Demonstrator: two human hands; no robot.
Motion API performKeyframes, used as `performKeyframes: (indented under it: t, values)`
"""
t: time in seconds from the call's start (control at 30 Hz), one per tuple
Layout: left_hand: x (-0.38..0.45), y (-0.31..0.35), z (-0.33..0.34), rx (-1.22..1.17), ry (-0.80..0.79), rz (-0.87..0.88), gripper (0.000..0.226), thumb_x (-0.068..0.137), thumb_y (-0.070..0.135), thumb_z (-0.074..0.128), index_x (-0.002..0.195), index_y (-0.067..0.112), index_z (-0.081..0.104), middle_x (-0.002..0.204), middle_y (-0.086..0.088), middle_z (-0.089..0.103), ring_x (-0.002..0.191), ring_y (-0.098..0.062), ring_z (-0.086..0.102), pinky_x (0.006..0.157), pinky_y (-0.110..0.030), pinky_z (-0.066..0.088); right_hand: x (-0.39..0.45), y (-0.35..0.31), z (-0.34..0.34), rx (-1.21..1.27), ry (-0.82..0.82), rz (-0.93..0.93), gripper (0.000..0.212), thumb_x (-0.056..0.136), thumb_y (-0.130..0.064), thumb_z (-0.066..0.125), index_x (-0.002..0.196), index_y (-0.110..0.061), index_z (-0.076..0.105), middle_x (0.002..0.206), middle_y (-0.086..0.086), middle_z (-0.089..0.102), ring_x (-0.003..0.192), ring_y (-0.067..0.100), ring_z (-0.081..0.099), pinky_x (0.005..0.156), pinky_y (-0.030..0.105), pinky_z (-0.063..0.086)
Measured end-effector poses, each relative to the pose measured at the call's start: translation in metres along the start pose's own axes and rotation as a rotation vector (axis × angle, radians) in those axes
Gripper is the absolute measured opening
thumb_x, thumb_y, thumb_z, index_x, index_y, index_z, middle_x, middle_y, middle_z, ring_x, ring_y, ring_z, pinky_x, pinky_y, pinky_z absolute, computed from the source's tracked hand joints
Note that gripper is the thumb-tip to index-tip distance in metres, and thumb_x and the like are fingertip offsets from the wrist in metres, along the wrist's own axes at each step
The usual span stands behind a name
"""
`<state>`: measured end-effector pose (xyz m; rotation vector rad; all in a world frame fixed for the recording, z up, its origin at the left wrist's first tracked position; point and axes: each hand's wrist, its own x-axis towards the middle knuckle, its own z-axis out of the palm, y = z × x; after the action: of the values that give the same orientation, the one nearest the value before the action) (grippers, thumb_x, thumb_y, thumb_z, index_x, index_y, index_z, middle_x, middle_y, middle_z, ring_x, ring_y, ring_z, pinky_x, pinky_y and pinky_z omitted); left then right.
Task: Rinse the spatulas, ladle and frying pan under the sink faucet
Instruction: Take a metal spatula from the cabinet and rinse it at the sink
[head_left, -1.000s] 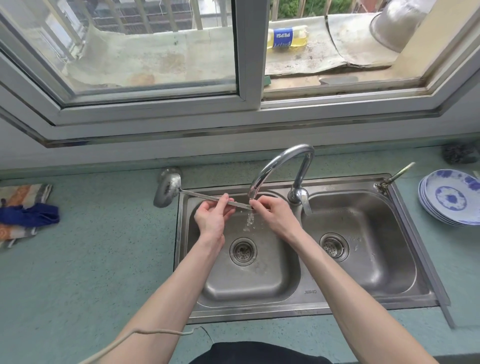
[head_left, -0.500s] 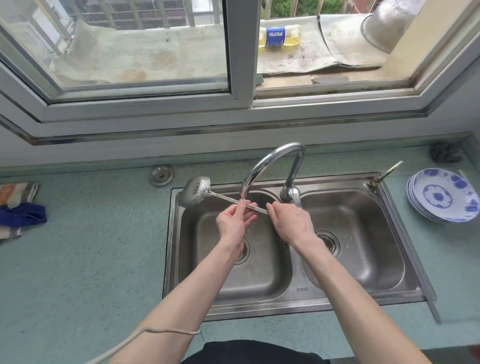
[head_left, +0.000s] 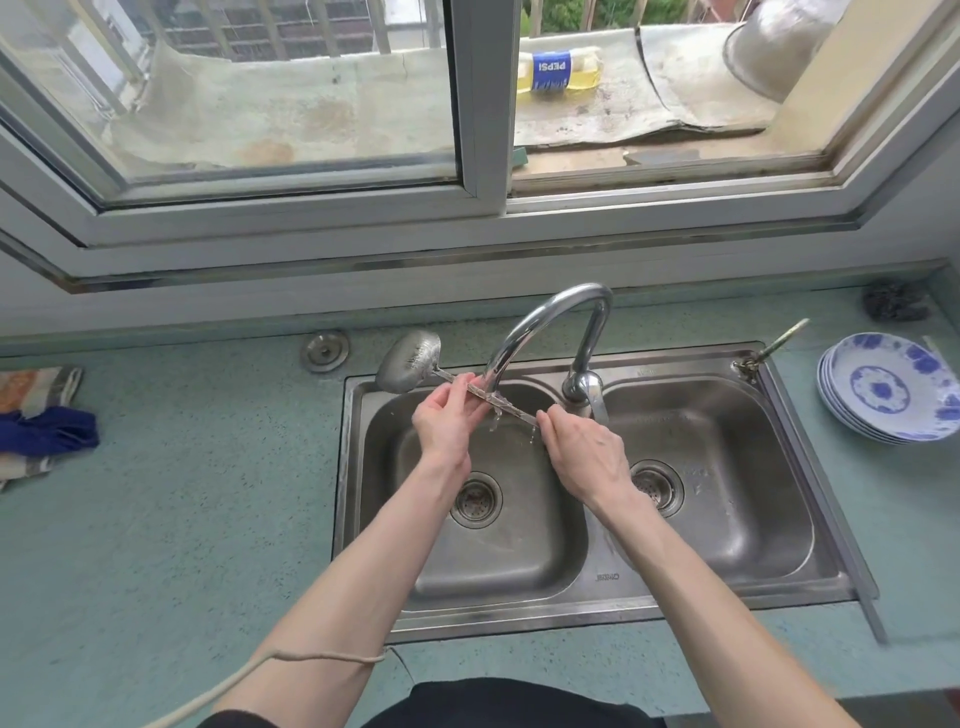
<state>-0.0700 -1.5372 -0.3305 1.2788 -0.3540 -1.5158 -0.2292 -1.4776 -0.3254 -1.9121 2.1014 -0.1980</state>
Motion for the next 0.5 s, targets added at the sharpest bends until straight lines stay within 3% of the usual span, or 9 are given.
performKeyframes:
  t: [0.17,0.3,0.5]
  values:
    - [-0.007,-0.008,0.002,-0.017,-0.017,0.005,0.015,0.101,0.01,0.062,0.099,-0.003,0.07,0.098,-0.019,0.076,0.084,-0.026,0.075,0.077,-0.034,0.062,0.018,-0.04,0.002,0.07,0.053,0.045,0.038,0.111,-0.04,0.027,0.1,-0.016,0.053,0.099,0.015,0.074,0.092,0.042,0.071,0.073,0.047,0.052]
    - [-0.008,-0.006,0.0,-0.015,0.063,0.003,0.016,0.101,0.009,0.062,0.088,0.002,0.071,0.09,-0.014,0.077,0.08,-0.023,0.075,0.074,-0.03,0.062,0.037,-0.07,0.005,0.125,0.02,0.052,0.041,0.109,-0.037,0.031,0.105,-0.011,0.062,0.103,0.019,0.074,0.096,0.043,0.071,0.075,0.045,0.051]
    - [0.015,0.023,-0.021,-0.058,0.206,0.025,0.013,0.101,0.009,0.062,0.098,-0.002,0.068,0.093,-0.016,0.076,0.083,-0.024,0.077,0.078,-0.032,0.064,0.04,-0.048,0.014,-0.065,0.034,-0.066,0.049,0.111,-0.043,0.029,0.101,-0.01,0.064,0.094,0.016,0.074,0.089,0.041,0.072,0.063,0.042,0.044]
